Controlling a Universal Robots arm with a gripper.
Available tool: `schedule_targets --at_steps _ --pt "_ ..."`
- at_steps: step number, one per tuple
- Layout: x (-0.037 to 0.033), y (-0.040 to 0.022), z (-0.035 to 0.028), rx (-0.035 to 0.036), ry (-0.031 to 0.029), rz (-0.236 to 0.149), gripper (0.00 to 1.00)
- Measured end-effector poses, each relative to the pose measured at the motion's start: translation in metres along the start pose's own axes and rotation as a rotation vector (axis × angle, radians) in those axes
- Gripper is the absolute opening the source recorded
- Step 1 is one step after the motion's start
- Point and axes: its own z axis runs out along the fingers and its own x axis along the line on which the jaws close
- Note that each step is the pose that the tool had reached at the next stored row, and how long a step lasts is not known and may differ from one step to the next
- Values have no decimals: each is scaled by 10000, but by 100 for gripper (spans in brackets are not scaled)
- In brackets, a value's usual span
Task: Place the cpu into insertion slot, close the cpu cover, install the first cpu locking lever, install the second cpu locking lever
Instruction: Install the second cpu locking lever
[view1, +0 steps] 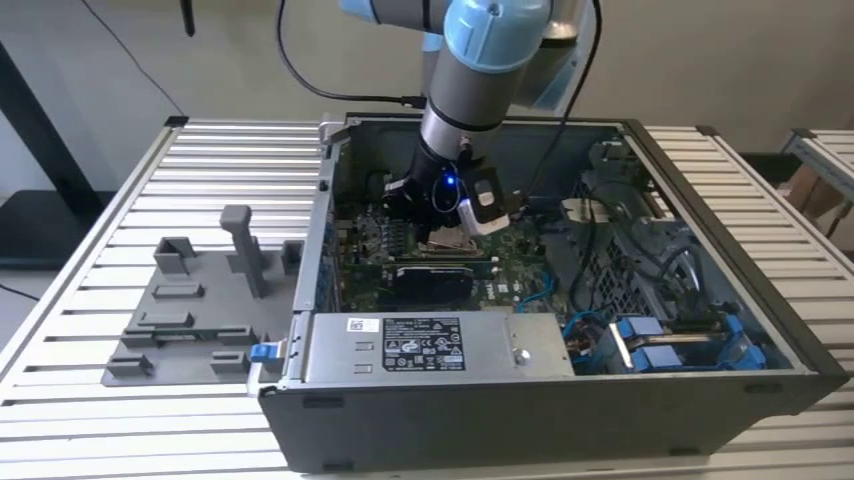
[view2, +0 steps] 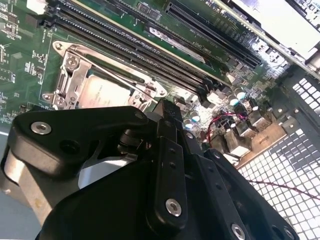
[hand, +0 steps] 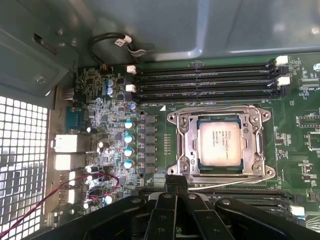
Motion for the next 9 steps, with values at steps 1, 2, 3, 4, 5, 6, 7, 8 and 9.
schedule_targets --at_steps 1,2,3,4,5,6,7,8,9 --pt "2 0 7 0 0 -1 11" --pt "6 1 16 -1 -1 -1 11" --pt "12 2 24 -2 -1 -2 11" --pt "19 3 32 -1 0 -1 11" --pt "23 3 39 1 1 -1 11" --pt "27 4 48 0 1 0 11" --pt "30 6 58 0 1 -1 11" --pt "32 6 68 0 1 -1 11" --pt "34 7 80 0 0 0 11"
